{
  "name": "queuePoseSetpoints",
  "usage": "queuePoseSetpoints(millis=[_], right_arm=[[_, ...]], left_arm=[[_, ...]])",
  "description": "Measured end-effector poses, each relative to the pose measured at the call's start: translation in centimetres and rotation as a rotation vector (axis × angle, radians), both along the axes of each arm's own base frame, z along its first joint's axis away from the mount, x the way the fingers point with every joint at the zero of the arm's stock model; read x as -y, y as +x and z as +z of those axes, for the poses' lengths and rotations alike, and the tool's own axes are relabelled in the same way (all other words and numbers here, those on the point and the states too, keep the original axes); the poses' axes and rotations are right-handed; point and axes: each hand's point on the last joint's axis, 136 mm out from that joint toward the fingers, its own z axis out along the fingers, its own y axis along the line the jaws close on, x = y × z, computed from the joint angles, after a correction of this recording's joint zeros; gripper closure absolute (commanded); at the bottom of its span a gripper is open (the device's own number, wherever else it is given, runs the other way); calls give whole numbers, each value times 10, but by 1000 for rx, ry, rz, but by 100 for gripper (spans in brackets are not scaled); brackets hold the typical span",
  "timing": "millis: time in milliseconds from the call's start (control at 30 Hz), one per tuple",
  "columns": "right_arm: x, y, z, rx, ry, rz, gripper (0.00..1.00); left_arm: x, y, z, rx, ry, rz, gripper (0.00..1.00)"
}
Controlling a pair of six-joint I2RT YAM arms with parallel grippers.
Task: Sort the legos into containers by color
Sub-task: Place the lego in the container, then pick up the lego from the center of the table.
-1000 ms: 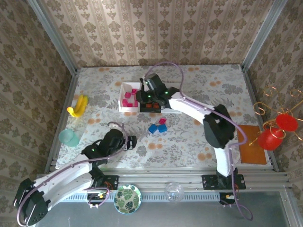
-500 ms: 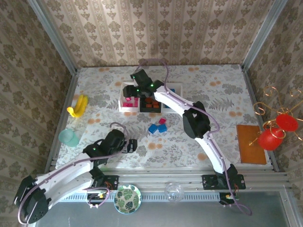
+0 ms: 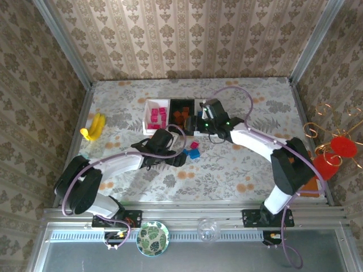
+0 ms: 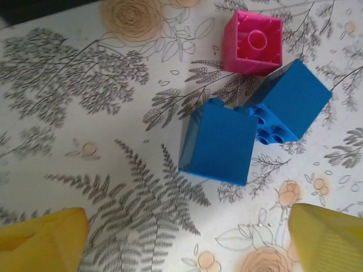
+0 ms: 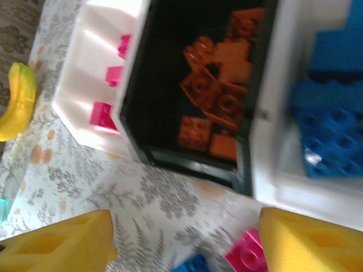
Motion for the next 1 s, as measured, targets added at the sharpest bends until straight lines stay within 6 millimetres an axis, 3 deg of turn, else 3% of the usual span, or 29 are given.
queuePoseSetpoints(millis=[167, 367, 600, 833, 933, 1000], right_arm=[[27, -22, -4, -5, -4, -36, 29], [40, -27, 16, 41, 20, -66, 29], [43, -29, 19, 50, 29, -79, 29], [51, -33, 21, 60, 28, -95, 29], [58, -34, 24, 73, 27, -113, 28], [64, -37, 23, 74, 24, -124, 29]], left_arm=[[13, 1, -18, -17, 62, -62, 19], [26, 2, -28, -6, 111, -114, 21], [35, 17, -33, 19, 144, -133, 43], [35, 17, -35, 16, 150, -139, 65], [29, 10, -26, 21, 140, -135, 70], [27, 6, -9, 40, 116, -133, 71]])
